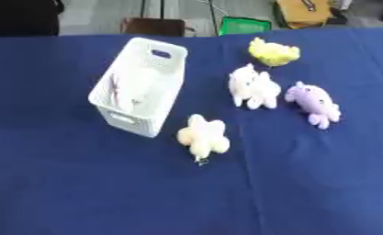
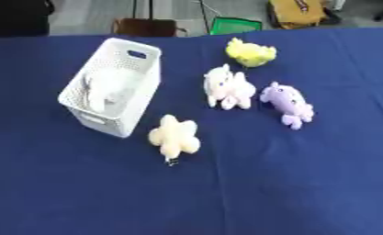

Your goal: Pick up objects on the table and place them in the box.

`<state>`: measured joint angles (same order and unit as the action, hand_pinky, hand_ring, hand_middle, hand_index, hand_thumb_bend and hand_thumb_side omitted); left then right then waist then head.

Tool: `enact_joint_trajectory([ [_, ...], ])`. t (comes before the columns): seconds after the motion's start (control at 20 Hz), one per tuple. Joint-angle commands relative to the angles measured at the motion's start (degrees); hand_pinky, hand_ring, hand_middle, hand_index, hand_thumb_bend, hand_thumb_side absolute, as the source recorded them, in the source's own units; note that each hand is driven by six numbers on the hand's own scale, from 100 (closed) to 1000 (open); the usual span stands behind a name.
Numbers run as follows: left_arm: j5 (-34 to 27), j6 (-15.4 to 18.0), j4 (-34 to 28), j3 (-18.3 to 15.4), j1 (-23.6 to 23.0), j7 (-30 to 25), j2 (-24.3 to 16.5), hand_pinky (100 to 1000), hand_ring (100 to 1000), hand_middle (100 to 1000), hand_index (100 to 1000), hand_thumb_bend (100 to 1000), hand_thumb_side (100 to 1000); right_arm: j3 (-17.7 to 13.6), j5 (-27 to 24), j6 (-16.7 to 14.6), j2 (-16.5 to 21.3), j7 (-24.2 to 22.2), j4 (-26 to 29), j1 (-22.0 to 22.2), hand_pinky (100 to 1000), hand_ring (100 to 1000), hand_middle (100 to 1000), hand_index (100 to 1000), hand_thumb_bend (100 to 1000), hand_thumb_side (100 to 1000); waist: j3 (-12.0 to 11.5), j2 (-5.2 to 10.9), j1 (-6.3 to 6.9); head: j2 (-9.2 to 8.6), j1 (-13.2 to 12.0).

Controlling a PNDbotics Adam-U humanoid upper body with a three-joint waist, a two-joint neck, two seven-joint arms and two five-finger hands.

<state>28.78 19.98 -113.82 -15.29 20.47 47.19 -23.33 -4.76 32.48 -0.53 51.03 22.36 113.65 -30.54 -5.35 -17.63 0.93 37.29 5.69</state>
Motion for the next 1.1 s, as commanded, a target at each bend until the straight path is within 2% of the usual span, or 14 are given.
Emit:
enact_joint_trajectory([
  [0.05, -0.13, 3.61, -0.77, 0.05, 0.22, 3.14, -2.07, 733, 759, 784, 793, 100, 687, 1.09, 0.56, 1.95, 4.10, -6.49, 0.94, -2.15, 811, 852, 808, 860, 100, 1000, -0.04, 1.52, -0.11, 0.38, 0.22],
  [0.2, -0.23, 3.64, -0.77, 0.19, 0.29, 2.91, -2.08, 732, 757, 783, 791, 100, 682, 3.47, 0.44, 2.93, 5.99, -11.86, 0.94, -4.16, 813, 870, 827, 889, 100, 1000, -0.28, 1.63, -0.38, 0.56, 0.69],
  [0.45, -0.49, 3.59, -0.77, 0.38, 0.47, 2.56, -2.07, 729, 756, 782, 790, 100, 677, 8.98, 0.94, 3.87, 8.94, -24.58, 0.94, -8.71, 815, 881, 857, 928, 100, 1000, -0.49, 1.79, -0.86, 0.88, 1.34],
  [0.6, -0.63, 3.59, -0.77, 0.49, 0.60, 2.36, -2.10, 728, 755, 781, 789, 100, 664, 11.15, 2.77, 4.43, 9.51, -29.55, 0.94, -10.30, 816, 891, 882, 951, 100, 1000, -0.47, 1.88, -1.09, 0.90, 1.59],
  [0.85, -0.95, 3.51, -0.77, 0.88, 0.90, 1.69, -2.06, 729, 754, 781, 788, 100, 656, 16.87, 7.05, 8.65, 10.12, -40.99, 0.93, -12.35, 816, 896, 894, 974, 100, 1000, -0.73, 2.05, -1.46, 0.87, 2.41],
  [1.0, -1.08, 3.47, -0.77, 0.98, 1.00, 1.36, -2.08, 728, 754, 781, 788, 100, 654, 18.96, 10.28, 10.70, 9.69, -45.14, 0.29, -13.26, 818, 905, 900, 994, 100, 1000, -0.92, 2.08, -1.48, 0.80, 2.67],
  [1.1, -1.15, 3.41, -0.77, 1.02, 1.06, 1.19, -2.09, 728, 754, 781, 788, 100, 650, 20.62, 12.06, 10.95, 9.28, -47.31, -1.93, -13.98, 826, 918, 909, 1000, 100, 1000, -1.13, 2.09, -1.49, 0.65, 2.92],
])
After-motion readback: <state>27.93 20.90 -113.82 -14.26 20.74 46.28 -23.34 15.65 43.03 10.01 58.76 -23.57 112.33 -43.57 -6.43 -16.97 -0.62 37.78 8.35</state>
